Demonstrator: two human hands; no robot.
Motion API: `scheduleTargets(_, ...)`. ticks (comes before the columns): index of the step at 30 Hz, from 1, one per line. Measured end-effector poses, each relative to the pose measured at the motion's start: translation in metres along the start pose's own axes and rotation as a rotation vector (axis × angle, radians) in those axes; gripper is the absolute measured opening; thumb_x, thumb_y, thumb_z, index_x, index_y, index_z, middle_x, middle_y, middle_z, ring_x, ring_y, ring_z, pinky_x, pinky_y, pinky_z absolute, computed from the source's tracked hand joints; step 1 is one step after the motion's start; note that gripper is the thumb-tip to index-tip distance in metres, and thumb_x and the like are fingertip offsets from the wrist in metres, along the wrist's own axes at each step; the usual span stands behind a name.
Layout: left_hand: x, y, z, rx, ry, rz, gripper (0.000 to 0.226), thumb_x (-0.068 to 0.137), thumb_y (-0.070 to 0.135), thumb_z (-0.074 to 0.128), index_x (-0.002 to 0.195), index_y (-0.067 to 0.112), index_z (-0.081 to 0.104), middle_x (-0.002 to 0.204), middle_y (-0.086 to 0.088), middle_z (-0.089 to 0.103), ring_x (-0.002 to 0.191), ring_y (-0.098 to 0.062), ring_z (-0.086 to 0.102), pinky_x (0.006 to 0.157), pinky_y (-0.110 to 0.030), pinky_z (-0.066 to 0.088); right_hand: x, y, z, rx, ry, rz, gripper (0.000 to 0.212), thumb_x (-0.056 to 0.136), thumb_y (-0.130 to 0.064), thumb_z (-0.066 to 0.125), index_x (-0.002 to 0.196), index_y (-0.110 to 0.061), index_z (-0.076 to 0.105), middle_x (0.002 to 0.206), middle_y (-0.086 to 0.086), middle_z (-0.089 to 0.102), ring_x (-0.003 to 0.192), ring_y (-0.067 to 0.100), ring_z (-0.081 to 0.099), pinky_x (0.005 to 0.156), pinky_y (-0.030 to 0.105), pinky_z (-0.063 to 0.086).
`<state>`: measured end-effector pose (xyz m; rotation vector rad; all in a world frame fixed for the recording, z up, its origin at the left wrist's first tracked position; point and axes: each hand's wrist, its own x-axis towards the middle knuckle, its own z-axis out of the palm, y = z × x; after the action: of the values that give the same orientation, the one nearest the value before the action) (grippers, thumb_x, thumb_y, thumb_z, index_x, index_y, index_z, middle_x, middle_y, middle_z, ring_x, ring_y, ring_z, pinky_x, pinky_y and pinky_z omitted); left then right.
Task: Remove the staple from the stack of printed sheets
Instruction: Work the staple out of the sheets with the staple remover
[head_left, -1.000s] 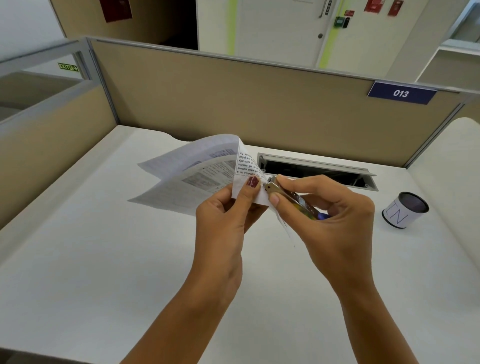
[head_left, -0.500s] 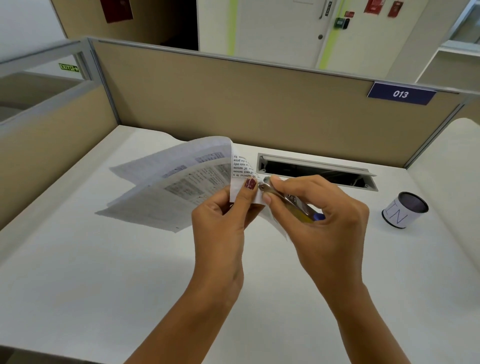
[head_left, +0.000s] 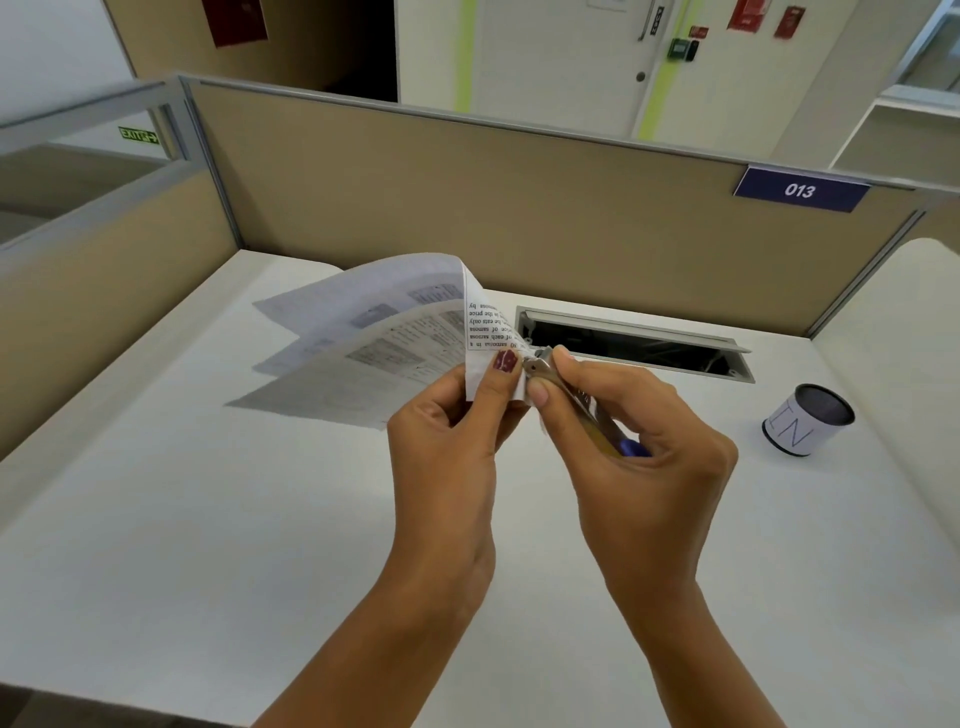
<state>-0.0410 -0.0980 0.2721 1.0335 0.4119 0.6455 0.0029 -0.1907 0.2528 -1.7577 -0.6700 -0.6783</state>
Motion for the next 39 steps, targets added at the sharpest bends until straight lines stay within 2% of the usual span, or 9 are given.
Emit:
scheduleTargets(3,0.001,0.001,-0.001,-0.022,-0.006,-0.015,0.018,0.067,0.033,0.068,0.082,0.041,0.074,0.111,0.015,0.069,0.093,-0.009,0.070,0.076,-0.023,0.058,0.001,-0.003,0.001,0.098,-0.008,0.093,0.027,0.081,-0.020,0.077,0.106,-0.008,0.073,0.099,0.001,0.075,0.093,0.016,0.071,0.080,0.032,0.060)
scheduleTargets(8,0.001,0.007,-0.001,-0.030,-0.038,-0.024,0.018,0.067,0.033,0.068,0.071,0.049,0.073,0.114,0.010,0.067,0.094,-0.011,0.071,0.077,-0.028,0.059,0.004,-0.014,0.001,0.290,-0.020,0.204,0.023,0.081,-0.023,0.073,0.104,-0.021,0.071,0.098,-0.014,0.075,0.092,0.005,0.072,0.074,0.015,0.056)
scheduleTargets(13,0.005,0.009,-0.007,-0.059,-0.030,-0.077,0.014,0.064,0.033,0.067,0.071,0.040,0.076,0.116,0.001,0.068,0.094,-0.017,0.071,0.075,-0.029,0.060,0.009,-0.016,-0.006,0.500,-0.034,0.397,0.016,0.078,-0.025,0.072,0.094,-0.025,0.075,0.087,-0.004,0.077,0.075,0.010,0.072,0.059,0.011,0.052)
scheduleTargets(18,0.004,0.009,-0.006,0.059,0.005,-0.015,0.008,0.067,0.039,0.065,0.071,0.041,0.071,0.108,0.008,0.069,0.093,-0.020,0.069,0.065,-0.017,0.057,0.011,-0.017,-0.010,0.361,-0.093,0.302,0.019,0.081,-0.020,0.074,0.099,-0.018,0.075,0.093,-0.008,0.077,0.088,0.012,0.073,0.070,0.017,0.057)
scheduleTargets(25,0.001,0.009,-0.007,0.183,-0.005,0.053,0.010,0.082,0.035,0.063,0.085,0.044,0.062,0.103,0.019,0.065,0.085,-0.012,0.068,0.052,-0.007,0.048,0.013,-0.020,-0.010,0.190,-0.122,0.183,0.021,0.079,-0.025,0.074,0.100,-0.024,0.070,0.096,-0.015,0.071,0.092,0.006,0.070,0.074,0.011,0.053)
scheduleTargets(29,0.000,0.010,-0.009,0.177,-0.054,0.026,0.007,0.077,0.039,0.063,0.083,0.040,0.063,0.076,0.034,0.068,0.082,0.009,0.066,0.055,-0.008,0.050,0.013,-0.019,-0.010,0.175,-0.110,0.177,0.022,0.079,-0.024,0.075,0.100,-0.021,0.072,0.096,-0.010,0.073,0.090,0.010,0.071,0.074,0.012,0.055)
scheduleTargets(32,0.000,0.006,-0.010,0.151,-0.047,-0.003,0.017,0.070,0.042,0.064,0.087,0.038,0.065,0.075,0.036,0.067,0.086,0.006,0.067,0.067,-0.016,0.057,0.013,-0.019,-0.010,0.161,-0.112,0.164,0.023,0.079,-0.022,0.077,0.102,-0.017,0.073,0.095,-0.008,0.074,0.089,0.011,0.071,0.076,0.015,0.056)
scheduleTargets(35,0.000,0.004,-0.011,0.145,-0.016,-0.005,0.022,0.070,0.042,0.065,0.090,0.035,0.068,0.078,0.029,0.070,0.086,-0.007,0.071,0.071,-0.019,0.058,0.013,-0.018,-0.011,0.151,-0.122,0.156,0.023,0.079,-0.020,0.078,0.101,-0.016,0.074,0.096,-0.008,0.074,0.090,0.011,0.071,0.076,0.014,0.055)
scheduleTargets(39,-0.003,0.008,-0.011,0.113,-0.004,0.009,0.008,0.075,0.033,0.069,0.076,0.041,0.070,0.087,0.026,0.068,0.087,-0.008,0.069,0.056,-0.010,0.051,0.014,-0.019,-0.012,0.144,-0.136,0.158,0.021,0.079,-0.020,0.079,0.099,-0.016,0.075,0.096,-0.007,0.074,0.091,0.011,0.071,0.075,0.014,0.056)
